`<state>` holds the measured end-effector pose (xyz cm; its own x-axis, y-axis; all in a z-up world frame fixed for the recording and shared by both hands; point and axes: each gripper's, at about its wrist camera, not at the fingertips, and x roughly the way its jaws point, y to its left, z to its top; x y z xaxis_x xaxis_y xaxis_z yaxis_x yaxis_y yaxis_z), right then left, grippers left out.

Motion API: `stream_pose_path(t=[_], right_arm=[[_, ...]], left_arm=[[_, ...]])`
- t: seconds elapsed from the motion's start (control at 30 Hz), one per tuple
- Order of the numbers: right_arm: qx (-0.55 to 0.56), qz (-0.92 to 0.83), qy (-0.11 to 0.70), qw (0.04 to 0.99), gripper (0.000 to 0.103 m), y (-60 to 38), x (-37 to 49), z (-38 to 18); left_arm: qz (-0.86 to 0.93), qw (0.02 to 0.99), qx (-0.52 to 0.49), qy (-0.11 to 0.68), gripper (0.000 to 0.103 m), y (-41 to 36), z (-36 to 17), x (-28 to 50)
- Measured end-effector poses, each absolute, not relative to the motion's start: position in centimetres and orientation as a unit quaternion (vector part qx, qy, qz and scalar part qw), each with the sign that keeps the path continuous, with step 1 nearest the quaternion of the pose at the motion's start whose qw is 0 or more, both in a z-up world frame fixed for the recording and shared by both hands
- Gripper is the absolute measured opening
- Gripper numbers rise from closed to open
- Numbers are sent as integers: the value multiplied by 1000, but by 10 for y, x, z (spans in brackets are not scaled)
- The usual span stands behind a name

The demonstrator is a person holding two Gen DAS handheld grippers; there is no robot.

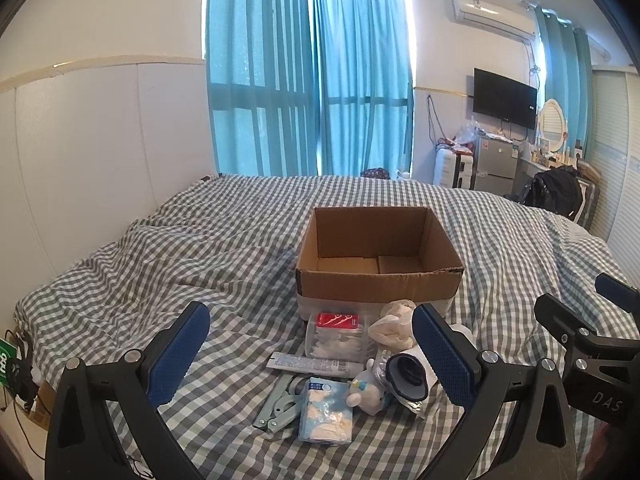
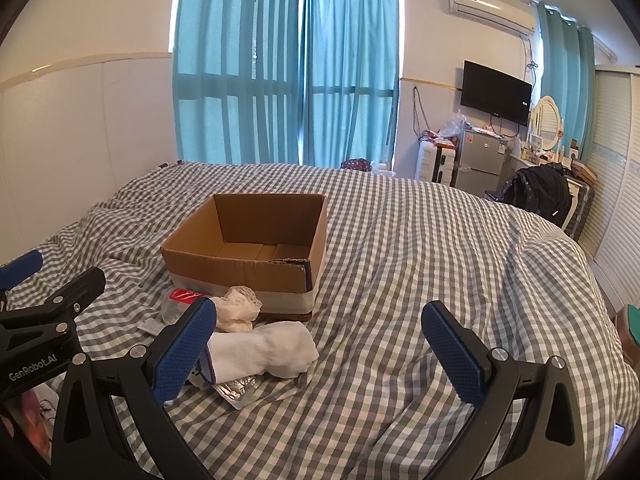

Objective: Organize objects

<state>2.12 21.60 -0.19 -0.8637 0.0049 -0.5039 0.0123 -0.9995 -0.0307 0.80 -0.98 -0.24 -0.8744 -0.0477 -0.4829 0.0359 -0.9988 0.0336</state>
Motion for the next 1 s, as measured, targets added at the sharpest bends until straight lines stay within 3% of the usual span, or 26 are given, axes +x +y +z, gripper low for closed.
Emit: stream_pose_path(t=[0.43,0.63,0.8,1.0], right_arm=[[290,-957,16,7,103,220,6,-28],[330,-944,16,6,103,224,-11,-60],[351,-936,15,10,102,225,-23,-79],[375,-926,7,39,102,218,-49,-98]], left_arm=[[-940,34,338,-11,103,-26,-63,-22],[-919,17,394,-29,97,-22,-105,-30],[-896,-10,441,-50,84,-11,-141,-38],[-888,-14,451,-93,82,2,-158,-43]])
